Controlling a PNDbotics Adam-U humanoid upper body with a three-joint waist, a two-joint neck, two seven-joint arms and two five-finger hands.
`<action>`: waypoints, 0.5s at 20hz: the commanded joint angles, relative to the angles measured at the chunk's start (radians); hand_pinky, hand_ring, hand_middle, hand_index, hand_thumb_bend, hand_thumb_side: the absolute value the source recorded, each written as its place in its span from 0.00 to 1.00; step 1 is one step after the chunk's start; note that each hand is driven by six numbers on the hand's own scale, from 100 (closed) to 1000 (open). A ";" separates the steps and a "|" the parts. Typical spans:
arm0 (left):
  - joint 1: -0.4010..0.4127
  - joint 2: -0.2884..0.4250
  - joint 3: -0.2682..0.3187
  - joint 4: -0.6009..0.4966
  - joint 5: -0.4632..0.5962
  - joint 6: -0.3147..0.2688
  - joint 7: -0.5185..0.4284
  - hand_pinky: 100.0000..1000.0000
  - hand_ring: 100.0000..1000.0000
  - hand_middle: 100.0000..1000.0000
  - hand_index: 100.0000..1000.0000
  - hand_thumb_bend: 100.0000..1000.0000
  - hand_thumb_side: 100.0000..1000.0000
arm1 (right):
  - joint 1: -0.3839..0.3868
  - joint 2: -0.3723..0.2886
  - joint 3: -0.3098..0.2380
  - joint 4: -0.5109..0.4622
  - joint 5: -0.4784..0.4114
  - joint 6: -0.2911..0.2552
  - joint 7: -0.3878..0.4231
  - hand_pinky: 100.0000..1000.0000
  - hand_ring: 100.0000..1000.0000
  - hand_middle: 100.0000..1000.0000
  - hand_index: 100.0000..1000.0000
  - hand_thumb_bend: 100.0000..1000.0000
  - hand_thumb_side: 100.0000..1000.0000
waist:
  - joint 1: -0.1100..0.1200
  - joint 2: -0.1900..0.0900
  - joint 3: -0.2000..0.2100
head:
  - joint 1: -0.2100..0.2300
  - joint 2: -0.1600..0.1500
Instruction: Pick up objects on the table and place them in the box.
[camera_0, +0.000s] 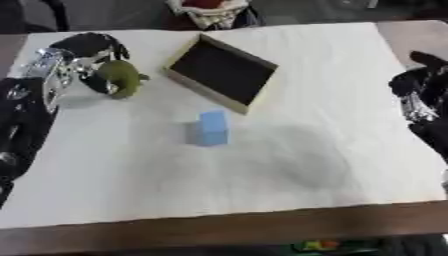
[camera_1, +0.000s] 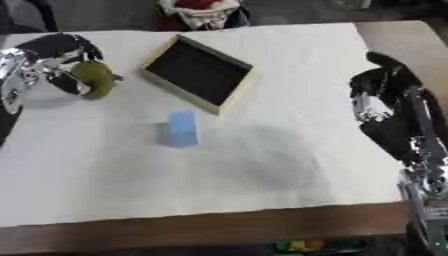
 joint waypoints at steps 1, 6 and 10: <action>-0.020 0.029 0.008 -0.035 0.036 -0.009 -0.017 0.58 0.40 0.36 0.54 0.18 0.02 | -0.011 -0.020 -0.003 -0.013 -0.003 -0.003 0.002 0.66 0.64 0.55 0.86 0.00 0.39 | 0.000 -0.017 0.001 | 0.000 0.005; -0.036 0.047 0.003 -0.129 0.121 -0.017 -0.025 0.56 0.38 0.34 0.51 0.14 0.02 | -0.011 -0.020 -0.003 -0.013 -0.003 -0.003 0.002 0.66 0.64 0.55 0.86 0.00 0.38 | -0.003 -0.019 0.001 | 0.001 0.005; -0.060 0.053 -0.009 -0.208 0.169 -0.009 -0.017 0.56 0.39 0.34 0.51 0.14 0.01 | -0.011 -0.019 -0.002 -0.012 -0.003 -0.003 0.003 0.66 0.64 0.55 0.86 0.00 0.38 | -0.003 -0.021 0.000 | 0.002 0.005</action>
